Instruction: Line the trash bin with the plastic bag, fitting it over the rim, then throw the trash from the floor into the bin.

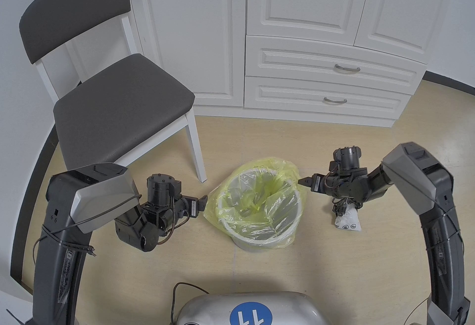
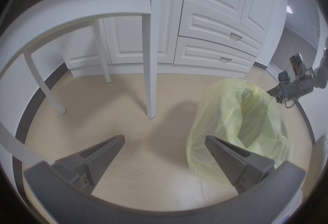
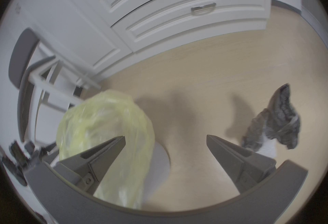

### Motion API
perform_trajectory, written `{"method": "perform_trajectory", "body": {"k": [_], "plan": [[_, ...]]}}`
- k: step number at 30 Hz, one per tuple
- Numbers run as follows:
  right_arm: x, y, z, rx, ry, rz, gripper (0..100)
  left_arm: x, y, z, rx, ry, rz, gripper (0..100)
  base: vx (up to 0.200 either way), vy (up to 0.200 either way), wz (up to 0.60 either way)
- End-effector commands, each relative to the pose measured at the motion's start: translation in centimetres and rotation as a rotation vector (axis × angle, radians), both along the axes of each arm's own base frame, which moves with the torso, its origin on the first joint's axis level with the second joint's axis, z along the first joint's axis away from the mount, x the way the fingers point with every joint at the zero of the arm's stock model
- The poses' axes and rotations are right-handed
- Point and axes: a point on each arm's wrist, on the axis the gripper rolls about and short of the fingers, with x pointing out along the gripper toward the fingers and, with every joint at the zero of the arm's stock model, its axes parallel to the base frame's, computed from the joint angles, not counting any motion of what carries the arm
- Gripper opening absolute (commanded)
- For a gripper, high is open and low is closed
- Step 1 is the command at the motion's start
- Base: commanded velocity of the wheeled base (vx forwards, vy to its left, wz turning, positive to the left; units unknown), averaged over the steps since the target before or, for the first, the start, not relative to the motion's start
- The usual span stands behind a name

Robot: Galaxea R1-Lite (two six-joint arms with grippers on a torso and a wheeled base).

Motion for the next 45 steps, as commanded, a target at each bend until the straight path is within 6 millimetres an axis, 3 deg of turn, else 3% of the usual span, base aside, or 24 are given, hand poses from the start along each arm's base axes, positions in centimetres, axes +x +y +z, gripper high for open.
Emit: {"method": "perform_trajectory", "body": {"k": [1,7,11,13,14,15,21,26,35,45], "plan": [[-3.3,-3.2,6.3,-0.080,-0.026,0.084,100,-3.4,0.3,3.4,-0.017,-0.035,-0.019,100,0.000,0.000,0.00],[-6.4,-3.9,10.3,-0.086,-0.058,0.083,100,-6.1,0.7,4.3,-0.039,-0.070,-0.035,100,0.000,0.000,0.00],[-8.6,-2.2,11.1,-0.092,-0.044,0.116,100,-6.9,0.7,4.3,-0.051,-0.092,-0.046,100,0.000,0.000,0.00],[-9.6,1.0,10.6,-0.116,-0.043,0.163,100,-7.3,0.8,4.7,-0.062,-0.122,-0.047,100,0.000,0.000,0.00],[-9.6,1.0,10.6,-0.116,-0.043,0.163,100,-7.3,0.8,4.7,-0.062,-0.122,-0.047,100,0.000,0.000,0.00],[-9.3,3.4,9.9,-0.168,-0.065,0.146,100,-7.6,0.8,4.8,-0.070,-0.136,-0.051,100,0.000,0.000,0.00],[-8.5,9.2,8.0,-0.278,-0.069,0.152,100,-8.2,1.1,4.9,-0.078,-0.167,-0.057,100,0.000,0.000,0.00],[-6.4,11.3,7.1,-0.367,-0.002,0.119,100,-9.0,1.3,6.9,-0.095,-0.200,-0.066,100,0.000,0.000,0.00],[-4.2,13.0,5.3,-0.512,0.010,0.089,100,-9.4,1.3,7.9,-0.098,-0.219,-0.072,100,0.000,0.000,0.00],[-4.0,14.6,3.1,-0.629,0.003,0.093,100,-9.3,1.3,7.9,-0.100,-0.222,-0.090,100,0.000,0.000,0.00]]}}
